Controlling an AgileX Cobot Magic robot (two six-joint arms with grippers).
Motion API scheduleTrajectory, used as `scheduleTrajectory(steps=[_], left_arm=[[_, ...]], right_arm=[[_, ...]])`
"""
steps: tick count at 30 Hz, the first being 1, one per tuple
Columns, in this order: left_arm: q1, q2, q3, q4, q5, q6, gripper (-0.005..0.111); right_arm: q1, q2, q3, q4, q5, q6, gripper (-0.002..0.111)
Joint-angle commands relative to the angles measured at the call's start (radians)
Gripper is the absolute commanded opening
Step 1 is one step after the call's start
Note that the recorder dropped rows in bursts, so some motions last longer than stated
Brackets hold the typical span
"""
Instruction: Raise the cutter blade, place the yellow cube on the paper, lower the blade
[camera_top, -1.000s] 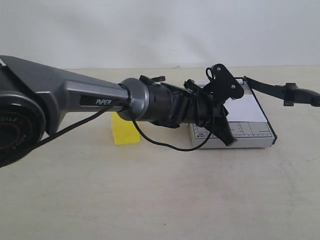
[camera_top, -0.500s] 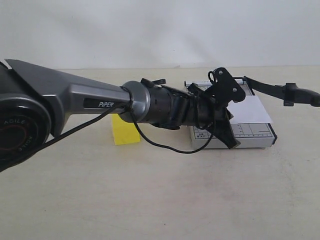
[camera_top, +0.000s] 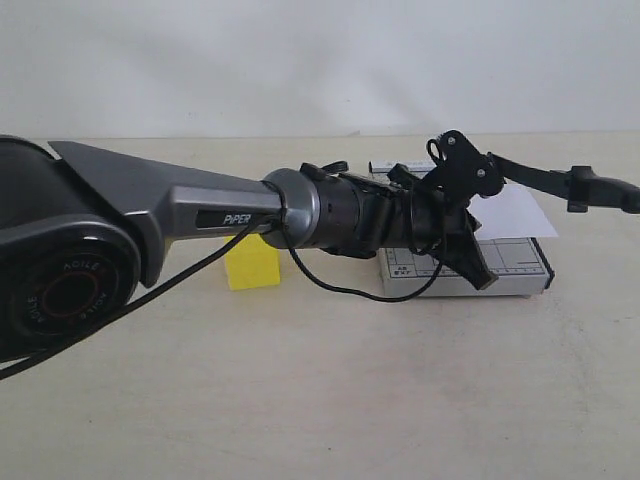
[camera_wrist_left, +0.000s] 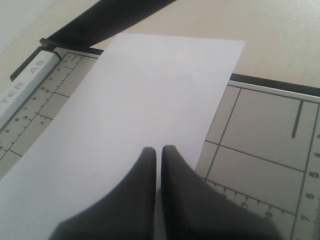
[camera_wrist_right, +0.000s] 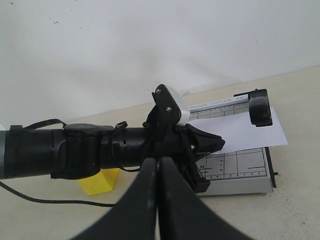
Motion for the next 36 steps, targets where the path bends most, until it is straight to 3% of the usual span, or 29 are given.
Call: scheduleTrajectory(steps=[1,21,24,27,29,36], left_arm=[[-0.019,0.017,0.005,-0.006,0.025,-0.009,0.005],[-0.041,0.022,-0.054,-0.006,0.039,-0.005,0.005],[-0.041,0.006,-0.054,-0.006,0.066,-0.009,0.019],[-0.041,-0.008,-0.054,-0.006,0.061,-0.037,0.05],[-0.041,-0.03,-0.054,-0.006,0.059,-0.077,0.057],[-0.041,-0.109,-0.048,-0.006,-0.104,-0.076,0.05]], right_arm=[[0.002,-0.004,0.003,-0.004,-0.006,-0.004,0.0],[0.002,-0.004,0.003,-0.004,-0.006,-0.004,0.0],[0.002,-0.004,0.003,-0.004,-0.006,-0.004,0.0],[0.002,-0.004,0.003,-0.004,-0.006,-0.004,0.0],[0.002,-0.004,0.003,-0.004,-0.006,-0.004,0.0],[0.002,-0.004,0.003,-0.004,-0.006,-0.004,0.0]])
